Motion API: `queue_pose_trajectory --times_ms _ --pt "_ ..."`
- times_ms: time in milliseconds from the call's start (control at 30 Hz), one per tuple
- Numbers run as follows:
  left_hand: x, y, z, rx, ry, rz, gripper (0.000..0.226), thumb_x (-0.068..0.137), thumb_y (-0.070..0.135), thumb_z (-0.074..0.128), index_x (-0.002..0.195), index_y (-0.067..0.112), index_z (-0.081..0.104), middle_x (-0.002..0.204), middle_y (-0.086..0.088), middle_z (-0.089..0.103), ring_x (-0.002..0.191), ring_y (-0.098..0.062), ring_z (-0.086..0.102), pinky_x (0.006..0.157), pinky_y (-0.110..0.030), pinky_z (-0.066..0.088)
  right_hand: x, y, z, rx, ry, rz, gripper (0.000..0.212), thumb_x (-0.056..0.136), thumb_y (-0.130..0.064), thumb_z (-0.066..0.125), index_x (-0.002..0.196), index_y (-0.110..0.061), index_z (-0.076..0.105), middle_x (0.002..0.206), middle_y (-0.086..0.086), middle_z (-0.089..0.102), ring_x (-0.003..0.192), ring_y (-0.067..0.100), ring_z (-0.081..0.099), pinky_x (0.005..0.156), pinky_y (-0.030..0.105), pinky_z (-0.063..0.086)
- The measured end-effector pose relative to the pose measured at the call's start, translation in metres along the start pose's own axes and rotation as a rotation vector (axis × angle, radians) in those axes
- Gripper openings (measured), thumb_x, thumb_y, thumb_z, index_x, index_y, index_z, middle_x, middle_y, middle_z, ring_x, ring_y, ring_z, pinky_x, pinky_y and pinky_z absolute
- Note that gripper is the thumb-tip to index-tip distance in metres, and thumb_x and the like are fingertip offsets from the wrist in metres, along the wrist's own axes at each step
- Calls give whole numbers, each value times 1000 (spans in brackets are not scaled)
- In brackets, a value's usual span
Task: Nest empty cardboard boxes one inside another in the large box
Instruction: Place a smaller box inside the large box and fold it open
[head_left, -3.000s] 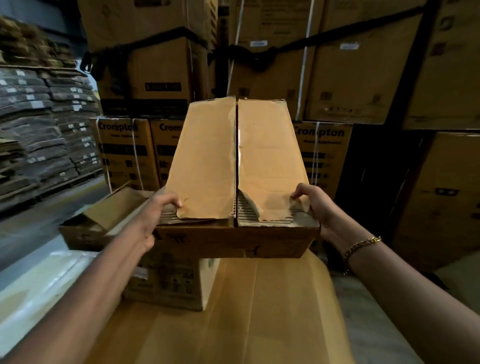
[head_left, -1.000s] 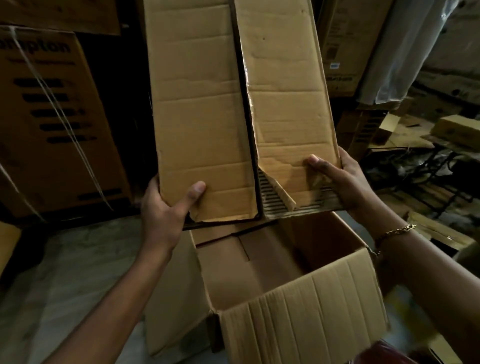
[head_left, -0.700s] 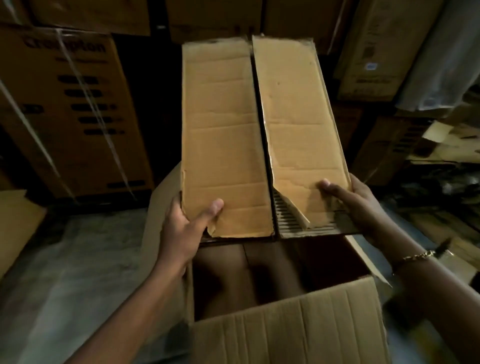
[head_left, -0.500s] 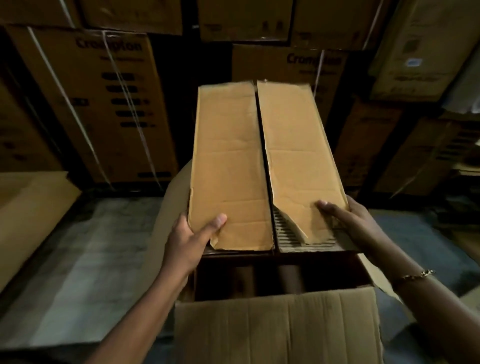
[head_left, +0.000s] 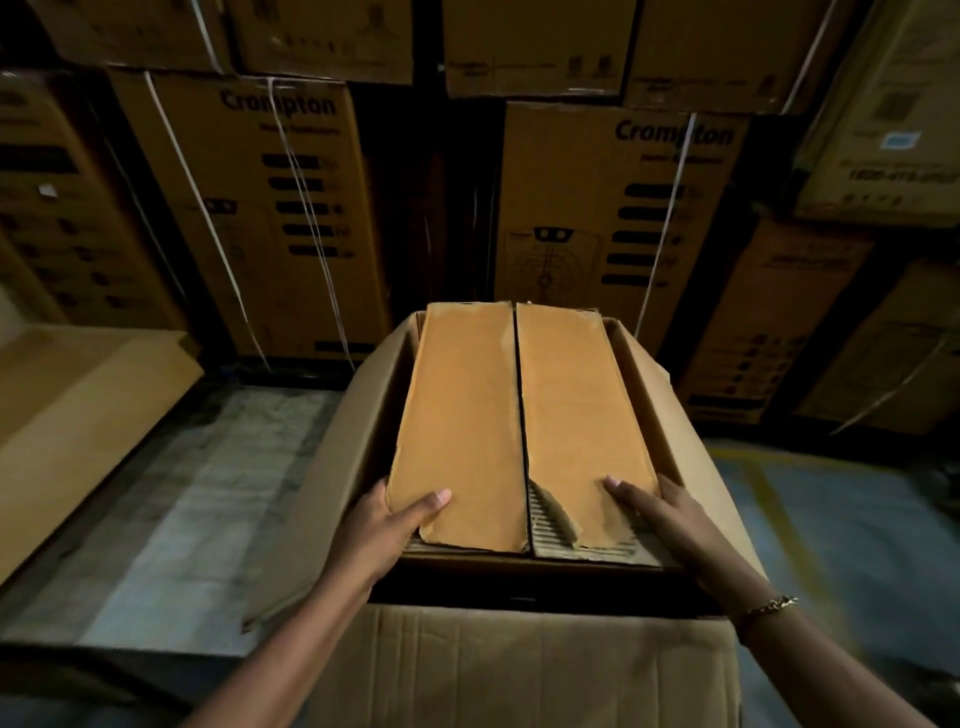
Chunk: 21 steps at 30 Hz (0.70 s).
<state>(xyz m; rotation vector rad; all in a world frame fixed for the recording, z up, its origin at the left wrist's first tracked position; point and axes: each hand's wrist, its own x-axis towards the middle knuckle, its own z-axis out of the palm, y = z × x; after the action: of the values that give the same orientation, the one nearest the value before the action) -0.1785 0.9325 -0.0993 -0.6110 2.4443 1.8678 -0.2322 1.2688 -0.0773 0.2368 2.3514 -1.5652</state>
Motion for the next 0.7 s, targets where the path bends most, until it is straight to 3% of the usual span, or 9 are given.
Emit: queue_pose_trajectory --times_ms 167,367,467,567,633,700 --pt "19 -11 5 -12 -49 -59 101 39 83 79 118 22 65 106 6 76 100 -14 71 94 -41 55 27 2 1 7 -30 83 103 50 -78 79 132 -23 50 123 2 65 106 21 66 91 39 56" --pt "51 -25 3 92 -178 -184 95 45 66 88 120 14 61 112 1 72 103 -15 68 90 -31 53 56 7 18 -76 -44 203 61 76 -51 81 120 -17 55 118 4 65 106 23 64 89 37 54" --pt "60 -32 11 348 -363 -278 65 72 28 88 127 7 60 125 -12 67 109 -19 62 97 -30 49 60 30 32 -268 -176 274 38 82 -44 78 98 -13 65 104 5 70 99 22 66 84 32 53" --pt "64 -41 19 888 -412 -218 68 77 43 78 135 12 59 138 -8 61 119 -21 62 94 -26 48 72 57 41 -454 -325 307 51 74 -50 82 104 -10 72 108 6 74 106 24 69 96 36 55" --pt "70 -49 20 1023 -407 -220 74 77 50 76 137 12 55 139 -8 60 121 -23 61 92 -26 48 86 70 39 -494 -319 300 45 73 -47 84 102 -15 70 103 0 74 106 23 70 94 33 55" --pt "69 -48 21 1058 -384 -227 78 77 50 76 138 10 50 140 -10 59 124 -25 59 94 -28 47 79 60 40 -516 -316 287 65 63 -57 87 110 -20 62 110 -2 71 107 19 67 93 29 53"
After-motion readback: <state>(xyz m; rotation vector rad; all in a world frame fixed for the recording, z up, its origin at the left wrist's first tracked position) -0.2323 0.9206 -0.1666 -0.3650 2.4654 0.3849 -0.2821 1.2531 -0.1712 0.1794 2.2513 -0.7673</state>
